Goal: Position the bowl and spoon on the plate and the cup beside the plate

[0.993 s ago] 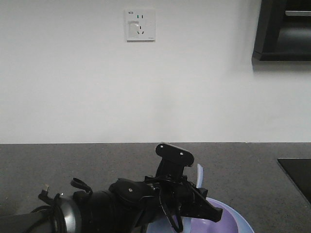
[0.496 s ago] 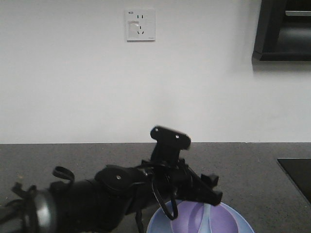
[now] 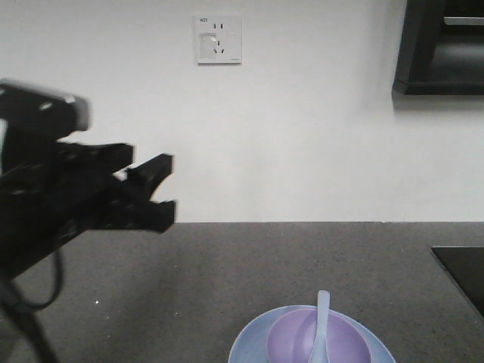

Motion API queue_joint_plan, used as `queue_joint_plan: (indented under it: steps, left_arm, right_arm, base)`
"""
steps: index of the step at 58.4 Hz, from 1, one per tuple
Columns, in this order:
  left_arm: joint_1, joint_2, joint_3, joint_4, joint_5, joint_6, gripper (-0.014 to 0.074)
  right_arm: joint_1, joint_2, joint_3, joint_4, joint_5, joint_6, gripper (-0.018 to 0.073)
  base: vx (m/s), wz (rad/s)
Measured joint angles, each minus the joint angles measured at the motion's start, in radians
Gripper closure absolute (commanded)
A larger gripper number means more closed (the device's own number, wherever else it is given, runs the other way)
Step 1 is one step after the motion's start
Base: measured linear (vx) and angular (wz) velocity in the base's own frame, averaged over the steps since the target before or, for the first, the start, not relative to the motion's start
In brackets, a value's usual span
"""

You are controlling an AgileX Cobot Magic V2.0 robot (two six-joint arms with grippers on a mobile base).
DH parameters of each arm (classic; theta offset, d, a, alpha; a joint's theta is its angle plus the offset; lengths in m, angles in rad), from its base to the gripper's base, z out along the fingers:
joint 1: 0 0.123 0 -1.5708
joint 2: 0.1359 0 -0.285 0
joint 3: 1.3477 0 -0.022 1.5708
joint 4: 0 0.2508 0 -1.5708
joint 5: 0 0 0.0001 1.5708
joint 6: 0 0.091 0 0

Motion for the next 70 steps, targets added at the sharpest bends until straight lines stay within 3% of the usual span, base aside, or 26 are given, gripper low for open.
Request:
queue_joint_plan:
  steps: [7,13,17,23,70]
  left_arm:
    - [0.015,-0.232,0.188,-0.119,-0.123,0.125,0.0198]
    - [0.019,-0.417,0.294,-0.345,-0.265,0.353,0.0198]
    - [0.017,-0.498,0.326,-0.411,-0.362,0.495,0.0198]
    - [0.008,-0.580,0.334,-0.450,-0.424,0.585,0.0198]
    - [0.003,-0.607,0.333,-0.460,-0.430,0.611,0.0198]
  right_arm:
    - [0.000,0.001,0.000,-0.002,0.001,0.000,0.0038]
    - [0.000,0.001,0.000,-0.004,0.001,0.000,0.0038]
    - [0.000,0.001,0.000,-0.004,0.001,0.000,0.0038]
    - [0.000,0.001,0.000,-0.004,0.001,0.000,0.0038]
    - [0.000,0.001,0.000,-0.007,0.001,0.000,0.0038]
  base:
    - [0.00,0.00]
    - [0.00,0.00]
    - [0.00,0.00]
    - [0.00,0.00]
    - [0.00,0.00]
